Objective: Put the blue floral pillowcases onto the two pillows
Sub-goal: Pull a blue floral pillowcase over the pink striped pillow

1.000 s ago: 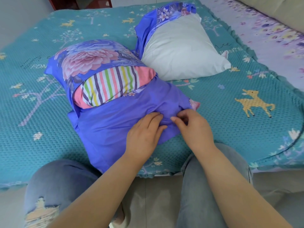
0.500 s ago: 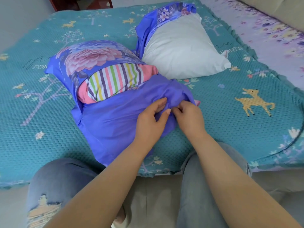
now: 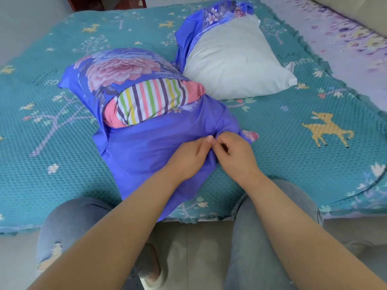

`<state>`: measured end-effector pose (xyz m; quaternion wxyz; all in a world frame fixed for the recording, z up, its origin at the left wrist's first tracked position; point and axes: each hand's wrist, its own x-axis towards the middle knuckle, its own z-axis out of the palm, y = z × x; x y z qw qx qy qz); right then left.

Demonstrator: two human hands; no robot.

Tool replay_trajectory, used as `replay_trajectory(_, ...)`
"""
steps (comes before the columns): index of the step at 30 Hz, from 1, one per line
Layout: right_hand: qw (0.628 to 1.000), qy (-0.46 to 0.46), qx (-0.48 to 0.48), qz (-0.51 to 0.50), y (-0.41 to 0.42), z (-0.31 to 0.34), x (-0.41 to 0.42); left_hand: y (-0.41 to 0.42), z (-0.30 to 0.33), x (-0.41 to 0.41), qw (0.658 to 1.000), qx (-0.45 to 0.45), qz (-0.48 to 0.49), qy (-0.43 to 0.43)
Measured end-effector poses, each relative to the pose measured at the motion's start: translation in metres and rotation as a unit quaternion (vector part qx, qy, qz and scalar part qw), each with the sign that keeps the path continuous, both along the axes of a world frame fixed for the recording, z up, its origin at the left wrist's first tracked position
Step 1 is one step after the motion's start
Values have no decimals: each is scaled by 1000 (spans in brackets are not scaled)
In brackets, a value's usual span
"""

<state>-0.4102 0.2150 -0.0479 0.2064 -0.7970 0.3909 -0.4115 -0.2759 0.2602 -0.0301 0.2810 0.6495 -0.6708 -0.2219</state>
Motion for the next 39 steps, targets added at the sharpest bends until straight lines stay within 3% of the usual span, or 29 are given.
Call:
replay_trajectory(3,995,69,-70,-20,-4,1,5,12,-12,2,993,-46,36,-101)
replay_trajectory(6,980,181,-84,-15,-2,2,14,16,-14,8,995,-24,62,-80)
replay_trajectory(8,974,206,-79,-47,0,0,14,18,-11,4,994,0,63,-87)
replay_trajectory(12,964,212,93,-128,-6,0,1,19,4,-7,990,-48,79,-110)
replay_trajectory(18,934,274,141,-184,2,-2,5,11,9,-6,956,-199,48,-212)
replay_trajectory(20,926,287,164,-185,-6,3,3,-4,10,-1,962,-146,23,-228)
replay_trajectory(24,902,394,84,-155,-10,22,14,-23,5,6,967,2,-27,-252)
replay_trajectory(27,886,437,53,-148,-14,40,24,-27,1,15,985,106,-44,-128)
replay_trajectory(30,883,448,71,-120,-28,59,34,-30,3,22,988,148,-40,-18)
replay_trajectory(33,924,345,160,-34,-41,61,52,-31,10,28,987,158,-21,29)
replay_trajectory(36,954,194,228,5,-33,50,63,-24,13,39,967,142,20,209)
replay_trajectory(37,957,178,230,17,-28,45,64,-21,10,41,965,124,33,229)
replay_trajectory(39,955,199,216,38,-24,36,62,-18,3,45,977,85,42,191)
